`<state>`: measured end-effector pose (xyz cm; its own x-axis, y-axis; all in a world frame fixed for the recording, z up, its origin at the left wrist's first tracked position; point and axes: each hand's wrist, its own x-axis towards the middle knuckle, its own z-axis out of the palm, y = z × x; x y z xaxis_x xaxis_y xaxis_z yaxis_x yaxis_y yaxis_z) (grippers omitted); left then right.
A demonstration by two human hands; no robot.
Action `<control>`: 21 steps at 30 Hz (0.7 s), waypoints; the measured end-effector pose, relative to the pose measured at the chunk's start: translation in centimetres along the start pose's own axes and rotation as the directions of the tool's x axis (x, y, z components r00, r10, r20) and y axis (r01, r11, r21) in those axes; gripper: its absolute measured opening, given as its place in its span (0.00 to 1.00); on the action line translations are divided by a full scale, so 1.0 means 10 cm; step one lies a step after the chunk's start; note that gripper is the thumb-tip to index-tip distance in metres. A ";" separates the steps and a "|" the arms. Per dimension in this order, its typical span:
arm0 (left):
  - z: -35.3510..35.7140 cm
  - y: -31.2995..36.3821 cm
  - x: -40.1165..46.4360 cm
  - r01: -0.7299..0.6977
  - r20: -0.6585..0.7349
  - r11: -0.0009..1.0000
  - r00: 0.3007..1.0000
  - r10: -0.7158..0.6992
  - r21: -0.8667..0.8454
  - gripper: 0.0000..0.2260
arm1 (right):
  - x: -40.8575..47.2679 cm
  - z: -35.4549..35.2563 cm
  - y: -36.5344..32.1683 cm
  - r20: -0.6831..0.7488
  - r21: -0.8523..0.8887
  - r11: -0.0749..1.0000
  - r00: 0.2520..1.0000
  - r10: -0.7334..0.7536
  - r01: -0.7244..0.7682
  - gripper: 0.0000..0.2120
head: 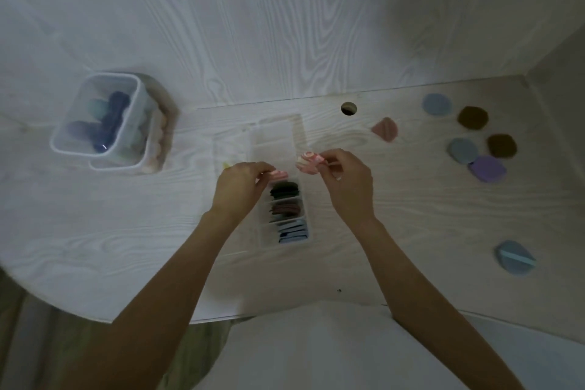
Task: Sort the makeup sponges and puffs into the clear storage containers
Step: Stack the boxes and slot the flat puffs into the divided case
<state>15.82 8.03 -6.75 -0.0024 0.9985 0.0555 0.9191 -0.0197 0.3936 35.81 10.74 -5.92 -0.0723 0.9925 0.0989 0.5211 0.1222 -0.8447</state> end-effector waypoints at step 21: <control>0.19 -0.07 -0.10 -0.134 -0.084 0.990 0.987 0.137 0.036 0.09 | 0.30 0.46 -0.10 0.265 -0.503 0.772 0.919 -0.291 0.389 0.03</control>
<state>15.96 7.19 -8.83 0.0904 0.9785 0.1855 0.9246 -0.1517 0.3494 31.19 13.54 -7.16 -0.4434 0.8744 0.1969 0.8018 0.4851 -0.3489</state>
